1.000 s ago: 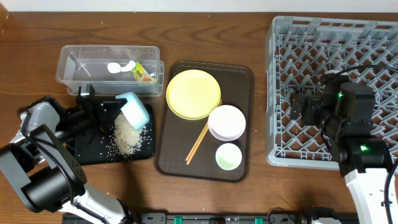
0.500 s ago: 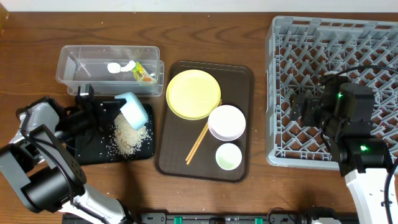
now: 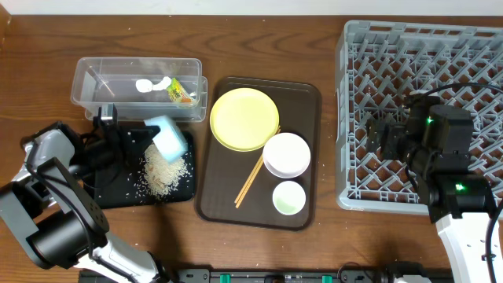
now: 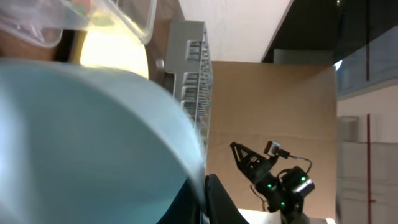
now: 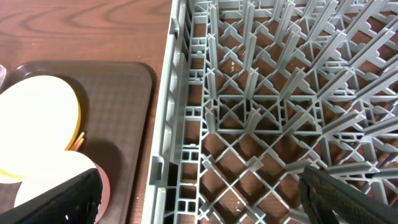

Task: Sort waste into correct bins and load items into the dishwasher rack
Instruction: 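Tilt the blue bowl to pour rice onto the black tray, then return the blue bowl to the brown tray and release it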

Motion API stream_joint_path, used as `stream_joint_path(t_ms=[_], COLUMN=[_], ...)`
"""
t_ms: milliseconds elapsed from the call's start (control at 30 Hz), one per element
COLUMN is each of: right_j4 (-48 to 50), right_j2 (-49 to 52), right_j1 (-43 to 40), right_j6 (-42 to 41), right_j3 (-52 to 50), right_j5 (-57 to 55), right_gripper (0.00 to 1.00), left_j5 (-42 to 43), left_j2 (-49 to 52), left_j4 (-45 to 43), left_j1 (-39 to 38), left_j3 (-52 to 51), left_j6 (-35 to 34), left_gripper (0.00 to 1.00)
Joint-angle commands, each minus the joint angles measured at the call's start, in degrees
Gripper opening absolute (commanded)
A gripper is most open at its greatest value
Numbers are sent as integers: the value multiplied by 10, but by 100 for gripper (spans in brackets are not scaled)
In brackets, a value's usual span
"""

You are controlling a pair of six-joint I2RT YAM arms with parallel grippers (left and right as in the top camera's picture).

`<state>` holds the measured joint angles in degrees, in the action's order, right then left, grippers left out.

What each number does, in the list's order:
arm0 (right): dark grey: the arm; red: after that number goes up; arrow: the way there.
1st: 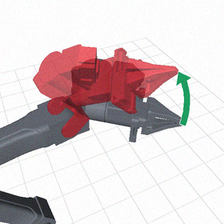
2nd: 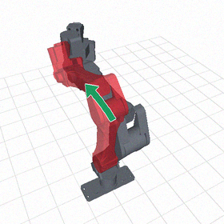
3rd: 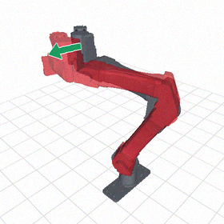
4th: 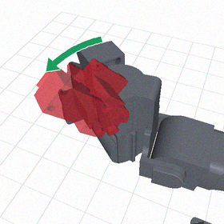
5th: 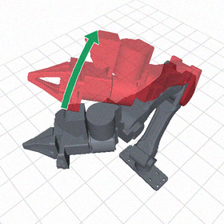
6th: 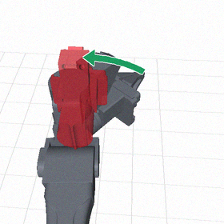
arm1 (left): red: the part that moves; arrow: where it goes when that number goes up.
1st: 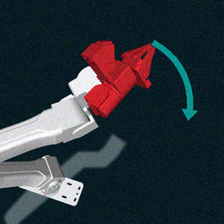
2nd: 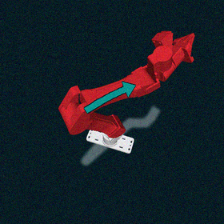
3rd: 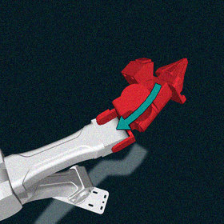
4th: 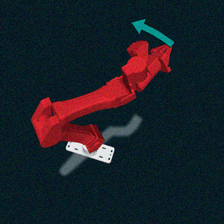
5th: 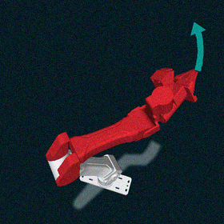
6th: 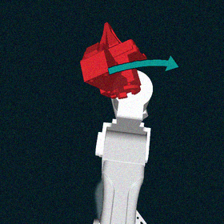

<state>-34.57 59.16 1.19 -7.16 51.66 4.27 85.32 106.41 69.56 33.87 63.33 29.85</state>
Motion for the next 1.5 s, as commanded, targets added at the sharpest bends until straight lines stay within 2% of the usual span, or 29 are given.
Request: stream_joint_path(t_ms=[0, 67, 300, 500, 600, 733, 1000, 1233, 1467], right_j4=[1, 1, 1, 6, 7, 10, 9, 9, 11], right_j2=[0, 0, 0, 0, 0, 0, 0, 0, 0], right_j1=[3, 3, 3, 3, 3, 3, 3, 3, 3], right_j6=[6, 6, 6, 6, 6, 6, 5, 6, 6], right_j3=[11, 11, 11, 11, 11, 11, 11, 11, 11], right_j5=[3, 3, 3, 3, 2, 2, 3, 2, 2], right_gripper=[99, 99, 99, 99, 99, 99, 99, 99, 99], left_j5=[-2, -25, -101, -204, -268, -390, -599, -693, -700], left_j2=[-14, -31, -130, -207, -219, -217, -212, -191, -141], left_j4=[23, 40, 44, 39, 12, -59, -195, -217, -229], left_j1=[2, -3, -51, -150, -216, -308, -472, -559, -602], left_j3=[0, 0, 1, 1, 1, 1, 1, 1, 1], left_j6=[22, 43, 37, 28, -19, -137, -315, -375, -384], left_gripper=[6, 6, 6, 6, 6, 6, 6, 6, 7])
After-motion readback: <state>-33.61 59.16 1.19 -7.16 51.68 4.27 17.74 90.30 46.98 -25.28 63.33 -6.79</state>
